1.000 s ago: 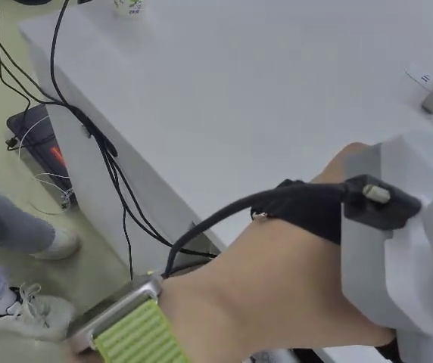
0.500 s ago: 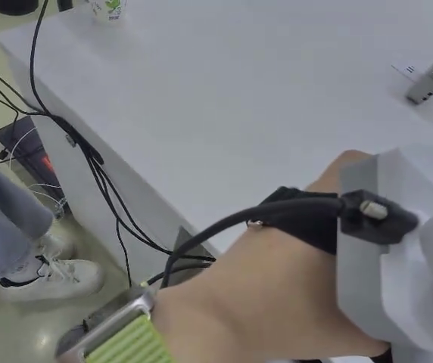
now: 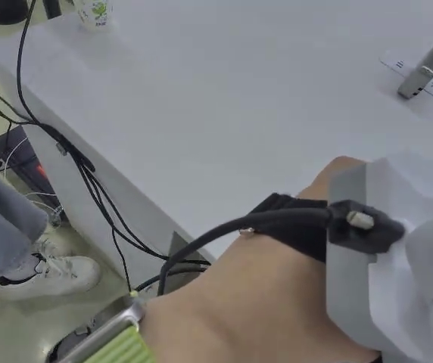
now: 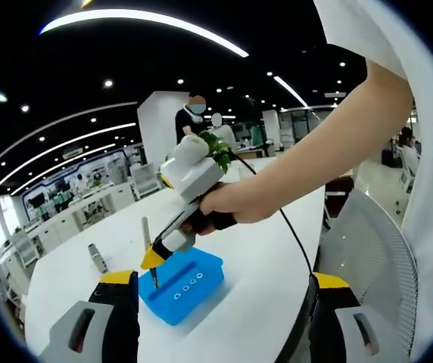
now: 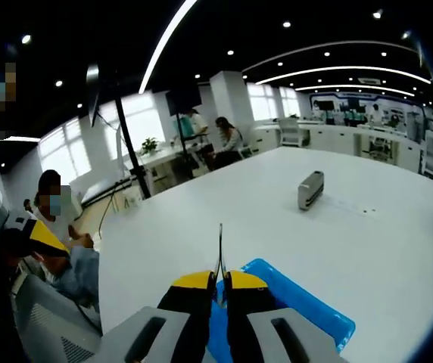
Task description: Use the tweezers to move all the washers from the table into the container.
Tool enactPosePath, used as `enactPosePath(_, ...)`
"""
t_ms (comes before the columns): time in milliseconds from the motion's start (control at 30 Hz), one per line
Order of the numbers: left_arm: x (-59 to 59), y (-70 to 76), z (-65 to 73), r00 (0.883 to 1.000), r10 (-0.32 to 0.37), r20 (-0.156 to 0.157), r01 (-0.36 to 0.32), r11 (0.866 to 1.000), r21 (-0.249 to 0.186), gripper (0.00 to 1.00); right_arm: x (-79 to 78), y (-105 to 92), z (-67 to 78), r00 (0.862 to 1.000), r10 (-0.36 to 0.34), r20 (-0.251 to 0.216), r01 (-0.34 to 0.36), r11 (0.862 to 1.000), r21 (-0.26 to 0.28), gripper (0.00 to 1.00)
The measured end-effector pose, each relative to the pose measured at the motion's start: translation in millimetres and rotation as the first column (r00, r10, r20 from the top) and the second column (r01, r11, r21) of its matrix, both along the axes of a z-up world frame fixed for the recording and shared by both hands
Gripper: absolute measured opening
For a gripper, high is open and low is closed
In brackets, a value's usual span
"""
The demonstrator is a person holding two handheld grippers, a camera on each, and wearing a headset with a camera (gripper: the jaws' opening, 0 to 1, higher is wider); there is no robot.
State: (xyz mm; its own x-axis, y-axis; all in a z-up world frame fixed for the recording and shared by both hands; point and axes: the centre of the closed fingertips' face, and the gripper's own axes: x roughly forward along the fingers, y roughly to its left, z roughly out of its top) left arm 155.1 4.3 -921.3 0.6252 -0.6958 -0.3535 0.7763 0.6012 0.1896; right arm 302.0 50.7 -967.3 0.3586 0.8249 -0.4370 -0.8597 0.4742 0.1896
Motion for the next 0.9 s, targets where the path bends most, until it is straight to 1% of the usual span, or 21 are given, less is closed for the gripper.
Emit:
enactPosePath(100,-2.6,2.4,0.7,1.000,0.002,-0.010,-0.002,1.000,-0.023,0.95,-1.3,3.9,-2.6,1.000,0.010,0.002,-0.010,1.000,-0.002,0.03)
enactPosePath(133,-4.5,3.0,1.0,1.000,0.002,-0.025,-0.003,0.999,-0.046,0.95,-0.4,4.6,-4.5,1.000,0.014,0.001,-0.014,1.000,-0.005,0.03)
enactPosePath(167,-4.9,3.5,2.0,1.000,0.004,-0.030,-0.006,0.998,-0.066,0.95,-0.4,5.1,-5.8,1.000,0.017,0.003,-0.017,1.000,-0.014,0.03)
enactPosePath(233,-6.3,5.2,4.0,0.999,0.009,-0.052,-0.014,0.994,-0.105,0.95,-0.7,6.2,-7.2,0.999,0.031,0.018,-0.030,0.999,-0.034,0.03)
enactPosePath(267,-6.2,5.8,5.9,0.999,0.010,-0.049,-0.016,0.993,-0.120,0.95,-1.3,7.0,-8.0,0.999,0.035,0.016,-0.035,0.999,-0.038,0.03)
enactPosePath(300,-5.6,7.1,7.5,0.998,0.017,-0.054,-0.025,0.990,-0.136,0.95,-2.1,7.7,-8.9,0.999,0.044,0.019,-0.043,0.998,-0.047,0.03)
enactPosePath(333,-5.3,9.0,9.3,0.998,0.021,-0.061,-0.030,0.987,-0.156,0.95,-2.3,7.9,-10.4,0.998,0.057,0.034,-0.055,0.996,-0.066,0.03)
enactPosePath(367,-4.0,10.5,10.8,0.998,0.026,-0.059,-0.036,0.984,-0.176,0.95,-2.1,7.8,-11.6,0.997,0.069,0.047,-0.065,0.994,-0.084,0.03)
enactPosePath(433,-2.0,14.8,11.4,0.996,0.036,-0.078,-0.051,0.978,-0.203,0.95,-0.3,7.4,-14.3,0.996,0.071,0.054,-0.066,0.993,-0.101,0.03)
enactPosePath(467,-1.6,16.8,11.6,0.997,0.038,-0.074,-0.053,0.977,-0.205,0.95,0.5,7.2,-15.2,0.996,0.071,0.053,-0.066,0.993,-0.102,0.03)
enactPosePath(567,-0.7,21.7,9.9,0.996,0.049,-0.079,-0.064,0.978,-0.200,0.95,4.7,5.9,-20.6,0.997,0.065,0.046,-0.059,0.992,-0.110,0.03)
enactPosePath(633,0.3,24.7,10.2,0.995,0.054,-0.080,-0.069,0.977,-0.203,0.95,6.2,5.0,-28.2,0.995,0.080,0.052,-0.072,0.987,-0.145,0.03)
enactPosePath(667,0.7,25.3,11.2,0.995,0.052,-0.085,-0.069,0.974,-0.214,0.95,7.1,4.2,-33.7,0.995,0.086,0.049,-0.076,0.983,-0.167,0.03)
enactPosePath(700,1.2,25.9,11.8,0.995,0.055,-0.086,-0.072,0.974,-0.217,0.95,8.2,3.8,-36.5,0.995,0.086,0.048,-0.076,0.982,-0.175,0.03)
enactPosePath(733,1.8,26.4,12.7,0.995,0.059,-0.084,-0.076,0.973,-0.220,0.95,9.8,3.8,-39.7,0.995,0.086,0.050,-0.076,0.981,-0.177,0.03)
enactPosePath(800,2.3,26.7,13.3,0.995,0.061,-0.081,-0.077,0.973,-0.217,0.95,11.8,2.4,-44.3,0.996,0.081,0.037,-0.073,0.981,-0.181,0.03)
enactPosePath(900,2.7,26.5,13.5,0.995,0.063,-0.080,-0.079,0.973,-0.215,0.95,13.8,2.5,-48.1,0.996,0.083,0.032,-0.075,0.979,-0.188,0.03)
